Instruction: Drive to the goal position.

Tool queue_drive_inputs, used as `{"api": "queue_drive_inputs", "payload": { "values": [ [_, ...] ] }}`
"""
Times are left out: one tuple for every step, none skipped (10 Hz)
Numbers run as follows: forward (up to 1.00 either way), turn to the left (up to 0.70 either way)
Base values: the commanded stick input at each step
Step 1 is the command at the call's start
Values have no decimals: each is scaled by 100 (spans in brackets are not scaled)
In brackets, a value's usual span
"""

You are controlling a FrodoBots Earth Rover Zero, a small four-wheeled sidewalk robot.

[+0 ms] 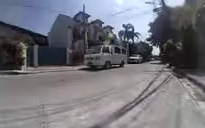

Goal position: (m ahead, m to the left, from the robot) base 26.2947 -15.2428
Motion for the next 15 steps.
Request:
{"api": "queue_drive_inputs", "payload": {
  "values": [
    [0, -70],
    [0, -59],
    [0, -5],
    [0, 0],
    [0, 0],
    [0, 0],
    [0, 0],
    [0, 0],
    [0, 0],
    [0, 0],
    [0, 0],
    [0, 0],
    [57, 0],
    [81, 0],
    [85, 0]
  ]
}}
